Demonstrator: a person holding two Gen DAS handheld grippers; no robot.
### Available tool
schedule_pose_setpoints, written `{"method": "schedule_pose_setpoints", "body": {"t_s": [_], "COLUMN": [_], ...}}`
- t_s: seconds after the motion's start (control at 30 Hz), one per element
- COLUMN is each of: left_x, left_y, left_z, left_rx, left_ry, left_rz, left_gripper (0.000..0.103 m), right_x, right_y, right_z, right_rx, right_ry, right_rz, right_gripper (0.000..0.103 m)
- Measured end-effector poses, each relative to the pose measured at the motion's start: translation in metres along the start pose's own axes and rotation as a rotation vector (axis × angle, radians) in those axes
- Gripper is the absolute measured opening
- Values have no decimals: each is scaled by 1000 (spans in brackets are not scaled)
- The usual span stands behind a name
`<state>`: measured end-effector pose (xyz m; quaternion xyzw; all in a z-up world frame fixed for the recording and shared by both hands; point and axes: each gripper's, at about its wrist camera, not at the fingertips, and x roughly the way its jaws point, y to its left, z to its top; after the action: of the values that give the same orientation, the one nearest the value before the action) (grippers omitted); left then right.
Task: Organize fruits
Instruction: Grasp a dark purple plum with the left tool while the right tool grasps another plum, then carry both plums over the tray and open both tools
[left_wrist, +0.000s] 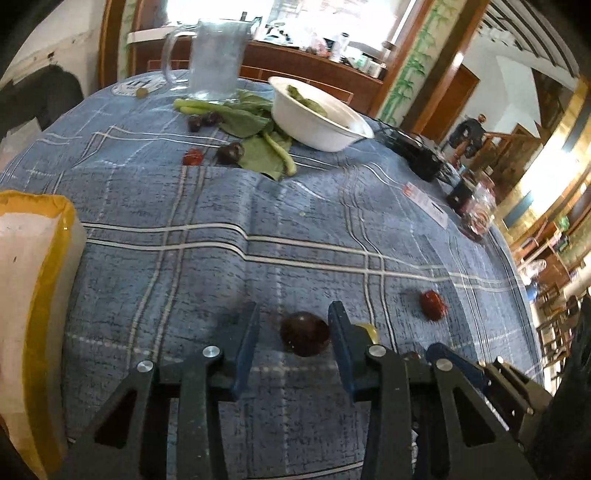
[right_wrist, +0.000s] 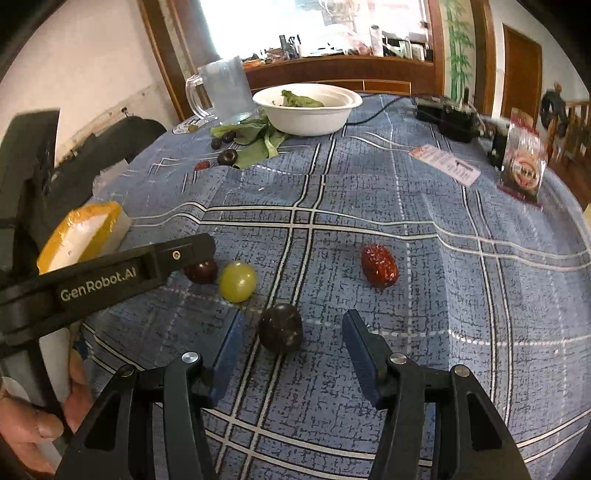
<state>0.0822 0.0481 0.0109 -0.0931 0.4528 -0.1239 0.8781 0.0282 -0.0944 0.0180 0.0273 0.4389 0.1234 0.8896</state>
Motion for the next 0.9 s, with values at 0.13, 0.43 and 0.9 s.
{"method": "schedule_pose_setpoints", "body": {"t_s": [0.13,0.43,0.9], "left_x": [1,-11,-60], "left_y": [-12,-1,14], "left_z": [-3,1,1], "left_rx": [84,27,-32], "left_ry": [-7,-33,-197], "left_rz": [42,11,33], "left_gripper": [39,24,24], "right_x": [1,-1,-22], "right_y": [3,3,2], "right_z": [-1,-3,-5], "right_rx": [-19,-9,6], "right_ry": [4,-7,-76], "right_rz": [-26,-10,22], "right_gripper": [59,31,26]}}
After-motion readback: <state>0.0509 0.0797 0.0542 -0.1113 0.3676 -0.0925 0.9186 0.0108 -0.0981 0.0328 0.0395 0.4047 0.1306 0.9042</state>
